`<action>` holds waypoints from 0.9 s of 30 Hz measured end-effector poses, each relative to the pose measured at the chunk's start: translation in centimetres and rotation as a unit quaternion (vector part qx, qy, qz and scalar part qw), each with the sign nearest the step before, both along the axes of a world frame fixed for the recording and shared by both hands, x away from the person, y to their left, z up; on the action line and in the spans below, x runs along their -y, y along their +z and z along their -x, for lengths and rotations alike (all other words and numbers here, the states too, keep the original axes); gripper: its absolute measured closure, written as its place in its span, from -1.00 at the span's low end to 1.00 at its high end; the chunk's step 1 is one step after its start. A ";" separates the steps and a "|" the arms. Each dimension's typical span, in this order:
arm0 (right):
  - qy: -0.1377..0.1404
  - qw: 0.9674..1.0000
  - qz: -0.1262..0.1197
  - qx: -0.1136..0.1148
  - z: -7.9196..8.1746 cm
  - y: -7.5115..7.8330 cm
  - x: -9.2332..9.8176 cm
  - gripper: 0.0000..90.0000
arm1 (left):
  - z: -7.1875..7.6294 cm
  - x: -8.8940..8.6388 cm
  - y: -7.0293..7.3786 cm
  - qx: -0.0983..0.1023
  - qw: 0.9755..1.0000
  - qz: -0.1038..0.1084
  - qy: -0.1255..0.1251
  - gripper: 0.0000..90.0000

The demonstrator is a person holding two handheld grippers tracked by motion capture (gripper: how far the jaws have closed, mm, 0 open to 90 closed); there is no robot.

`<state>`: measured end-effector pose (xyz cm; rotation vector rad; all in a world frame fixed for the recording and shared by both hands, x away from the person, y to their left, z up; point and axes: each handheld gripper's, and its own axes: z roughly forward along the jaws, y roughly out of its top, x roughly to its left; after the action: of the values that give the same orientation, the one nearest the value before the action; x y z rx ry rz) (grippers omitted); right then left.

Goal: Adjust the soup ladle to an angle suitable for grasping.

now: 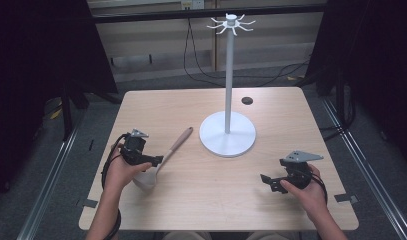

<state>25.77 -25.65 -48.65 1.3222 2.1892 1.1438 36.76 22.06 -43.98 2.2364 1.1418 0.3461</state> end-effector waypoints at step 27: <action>-0.003 1.000 -0.004 -0.004 0.2 -0.1 0.4 -0.91 | -3.9 4.3 0.1 -0.048 0.997 -0.049 -0.033 -0.54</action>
<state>25.58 -26.09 -48.78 1.3391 2.1873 1.1464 40.71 17.71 -43.84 2.3922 1.1195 0.2760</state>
